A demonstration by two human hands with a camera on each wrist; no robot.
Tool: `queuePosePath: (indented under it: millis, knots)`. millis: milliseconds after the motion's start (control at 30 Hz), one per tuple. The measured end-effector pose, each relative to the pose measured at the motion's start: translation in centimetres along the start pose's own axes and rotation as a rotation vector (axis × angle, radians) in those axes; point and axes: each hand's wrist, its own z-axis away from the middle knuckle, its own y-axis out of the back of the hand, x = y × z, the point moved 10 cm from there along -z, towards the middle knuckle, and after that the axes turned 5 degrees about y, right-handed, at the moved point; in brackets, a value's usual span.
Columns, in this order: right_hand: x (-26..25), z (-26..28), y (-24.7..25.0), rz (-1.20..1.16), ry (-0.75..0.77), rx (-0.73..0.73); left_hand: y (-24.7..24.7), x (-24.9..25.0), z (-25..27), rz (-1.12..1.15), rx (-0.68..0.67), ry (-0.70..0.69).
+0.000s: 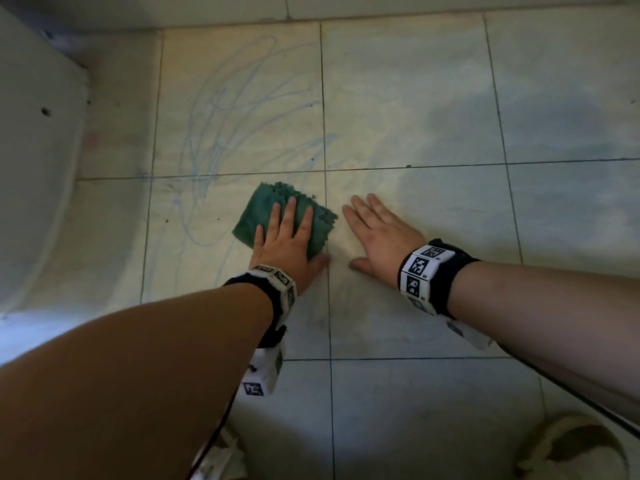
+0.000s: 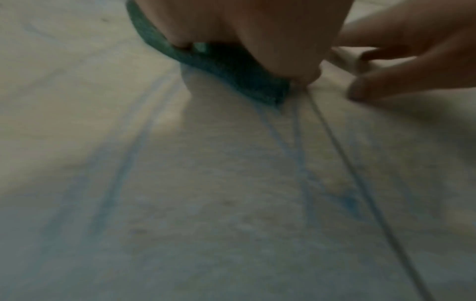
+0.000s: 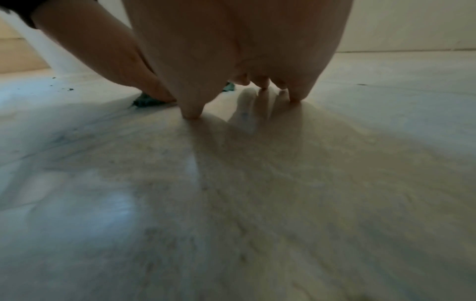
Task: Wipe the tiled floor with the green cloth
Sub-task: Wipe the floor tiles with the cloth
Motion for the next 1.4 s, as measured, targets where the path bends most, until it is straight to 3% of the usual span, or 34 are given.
queuePosePath:
  millis: [133,267,433,567,667,800,900,1100,1167,1233,1400]
  knots:
    - [0.4,-0.3,0.0,-0.013,-0.003,-0.017,1.5,-3.4,-0.1,0.003,0.023,-0.043]
    - [0.7,0.0,-0.1,0.001,-0.018,-0.022,1.8,-5.9,-1.0,-0.008,0.018,0.09]
    - [1.3,0.1,0.1,-0.013,-0.058,-0.03,0.8,-4.2,-0.1,-0.085,-0.009,0.059]
    - [1.3,0.0,0.0,0.011,-0.052,-0.027,-2.6,-0.2,3.6,-0.164,-0.042,-0.04]
    - [0.7,-0.4,0.1,0.069,-0.013,-0.025,-5.0,2.0,6.0,-0.22,-0.095,-0.122]
    - [-2.3,-1.1,-0.1,0.185,0.155,-0.059,-6.2,0.4,7.3,-0.167,-0.141,-0.114]
    - [-5.5,-1.5,-0.2,0.202,0.258,-0.049,-6.2,-4.2,8.4,-0.076,-0.129,0.022]
    - [-8.4,-2.3,-0.9,0.198,0.246,-0.07,-5.8,-15.4,10.5,0.201,-0.097,0.505]
    - [-8.4,-2.4,-1.0,0.209,0.232,-0.08,-5.4,-16.4,10.3,0.193,-0.079,0.563]
    - [-8.4,-2.5,-1.0,0.207,0.225,-0.087,-5.1,-15.6,9.9,0.151,-0.083,0.512]
    - [-8.4,-2.8,-0.8,0.236,0.22,-0.096,-5.7,-8.3,9.0,-0.055,-0.126,0.146]
